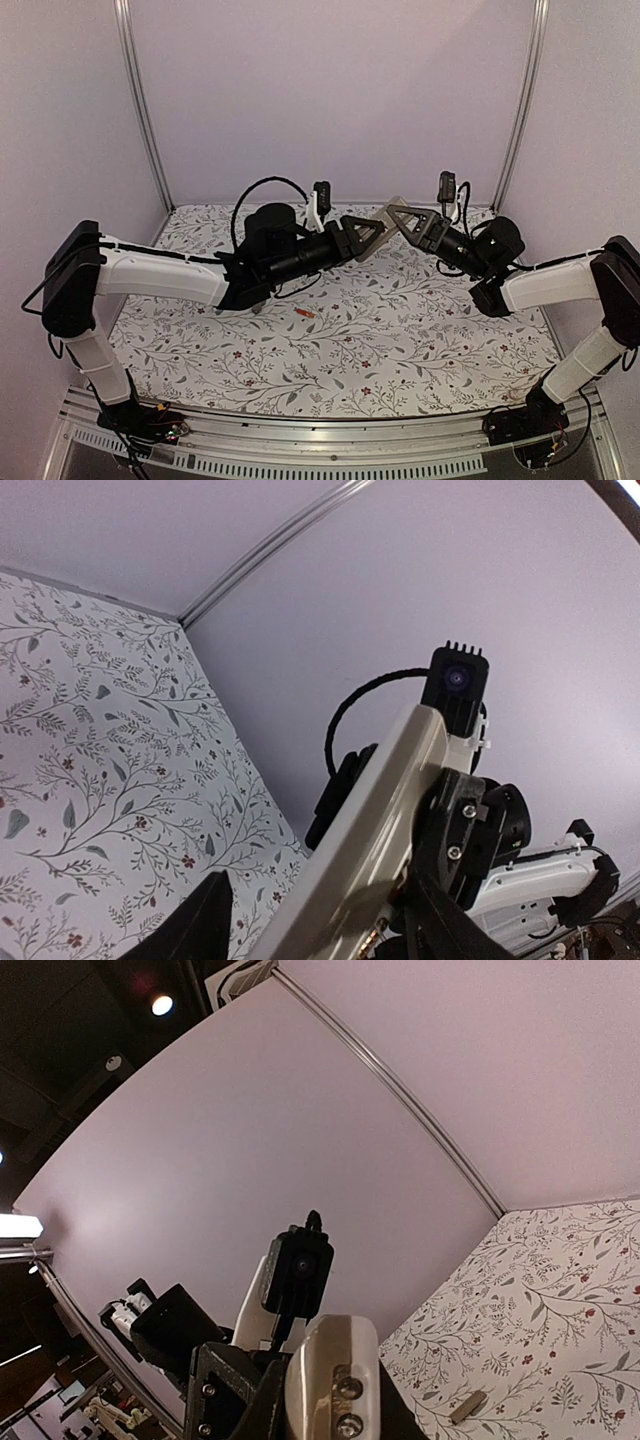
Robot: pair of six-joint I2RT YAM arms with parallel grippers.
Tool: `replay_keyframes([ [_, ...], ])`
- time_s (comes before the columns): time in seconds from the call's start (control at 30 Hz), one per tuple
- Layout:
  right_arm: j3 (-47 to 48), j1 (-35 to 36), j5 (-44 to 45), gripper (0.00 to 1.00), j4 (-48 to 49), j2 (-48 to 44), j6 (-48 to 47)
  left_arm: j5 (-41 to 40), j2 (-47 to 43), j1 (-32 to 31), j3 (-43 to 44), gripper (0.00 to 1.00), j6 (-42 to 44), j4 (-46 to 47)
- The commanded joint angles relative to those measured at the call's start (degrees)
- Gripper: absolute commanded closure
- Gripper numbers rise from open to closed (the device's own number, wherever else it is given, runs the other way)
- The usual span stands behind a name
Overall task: Load the batteries into the remote control
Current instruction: Load the battery into the battery compartment.
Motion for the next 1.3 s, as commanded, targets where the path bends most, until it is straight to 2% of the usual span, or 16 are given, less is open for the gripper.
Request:
replay_keyframes([
  [0.0,0.1,0.3,0.7,1.00,2.6,-0.3,0.6,1.5,0.9,-0.1,-0.3,0.43,0.3,-1.2],
  [0.3,0.9,0.2,0.2,1.00,4.9,-0.5,3.2,2.1,0.8,0.1,-1.5,0.50,0.9,-2.6],
  [0.57,0.8,-1.9,-0.8,1.00,7.3,-0.5,7.3,-0.9,-2.1,0.4,-2.2,0.49,6.3,-8.2],
  [0.97,0.9,-3.1,-1.9,1.00,6.9,-2.6,8.6,-0.8,-3.7,1.4,-4.3,0.49,7.8,-11.3],
  [1.0,0.9,-3.3,-2.2,1.00,6.6,-2.9,8.5,-1.0,-4.1,1.4,-4.4,0.47,8.5,-11.6],
  [1.27,-0.5,-3.5,-4.9,1.00,-1.6,-3.1,3.7,-0.3,-9.9,1.4,0.4,0.01,23.6,-20.1],
])
